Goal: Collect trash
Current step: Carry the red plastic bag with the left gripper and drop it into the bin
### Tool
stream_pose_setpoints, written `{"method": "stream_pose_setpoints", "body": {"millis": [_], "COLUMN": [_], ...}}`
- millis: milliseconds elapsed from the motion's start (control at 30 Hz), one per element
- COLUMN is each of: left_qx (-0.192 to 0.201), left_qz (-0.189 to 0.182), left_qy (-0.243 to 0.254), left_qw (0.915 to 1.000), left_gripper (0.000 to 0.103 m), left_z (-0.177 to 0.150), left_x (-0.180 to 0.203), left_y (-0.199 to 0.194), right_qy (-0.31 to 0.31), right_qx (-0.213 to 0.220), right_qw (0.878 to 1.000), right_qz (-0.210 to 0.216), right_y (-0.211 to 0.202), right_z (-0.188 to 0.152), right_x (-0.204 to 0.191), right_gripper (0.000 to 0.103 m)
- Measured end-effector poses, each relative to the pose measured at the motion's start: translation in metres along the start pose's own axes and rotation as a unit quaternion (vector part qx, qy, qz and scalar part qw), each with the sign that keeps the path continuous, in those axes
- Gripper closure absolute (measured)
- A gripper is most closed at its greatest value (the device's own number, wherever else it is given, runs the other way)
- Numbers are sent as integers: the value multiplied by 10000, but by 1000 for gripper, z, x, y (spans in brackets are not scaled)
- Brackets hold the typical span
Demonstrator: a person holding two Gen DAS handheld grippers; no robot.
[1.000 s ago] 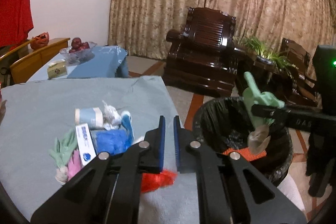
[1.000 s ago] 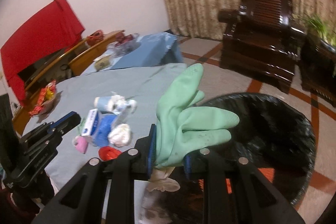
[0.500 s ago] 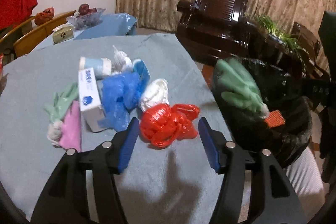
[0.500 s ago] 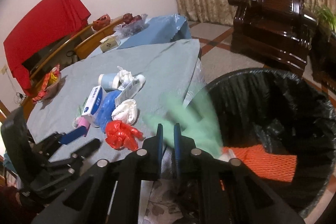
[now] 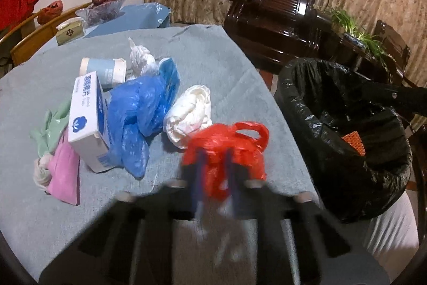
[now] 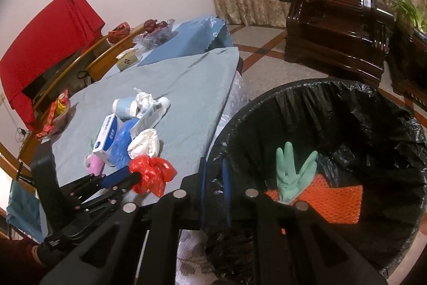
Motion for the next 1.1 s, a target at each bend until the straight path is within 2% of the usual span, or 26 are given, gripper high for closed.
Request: {"method": "stream_pose_setpoints", "body": {"millis": [467,600,700,800,833,867,900,933,967,1033,1067,1100], "left_qx": [589,714,781,700,635,620,587,566,546,504,512,542], "left_qz": [-385,-700,-927,-1239,-1353,-1429,-1501,-1537,-1578,-1563,-1511,-1441], "left_qy": [131,323,552,722,768,799,841,851,829,817,810,795], "left_qw": [9974,9945,9911,9872,9858,9846,9833,9828,9825,9830,9839,9849], "left_gripper": [98,98,98,97,94,85,64,54,48,48,42,33], "left_z": [30,50,61,68,69,70,70,70,69,67,65,64], "left_x": [33,67,98,128,138,146,153,157,160,160,157,155], "left_y": [-51,-52,-46,-35,-29,-25,-22,-19,-15,-14,-14,-17], "right_qy": [2,28,114,226,262,304,345,395,435,502,520,543], "right_qx": [396,536,653,740,758,784,813,843,865,924,952,986], "right_qw": [9991,9980,9964,9941,9933,9923,9913,9901,9891,9869,9860,9848], "right_qz": [-141,-342,-524,-766,-834,-906,-974,-1051,-1107,-1223,-1269,-1321], "right_y": [-36,-52,-67,-84,-88,-92,-96,-100,-103,-109,-110,-112], "right_z": [8,12,12,10,9,8,7,5,4,1,0,-1], "right_x": [10,22,36,55,60,66,71,77,82,89,91,93], "right_gripper": [89,89,85,83,79,77,73,70,68,53,49,38]}}
Point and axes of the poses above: each gripper's, at about its wrist camera, not at the fingertips, and y roughly the way its jaws point, x to its right, z to its top, the point moved 3 cm from there along y, roughly the way its jaws point, and after that the axes turned 3 degrees about z, right-handed, at the moved point
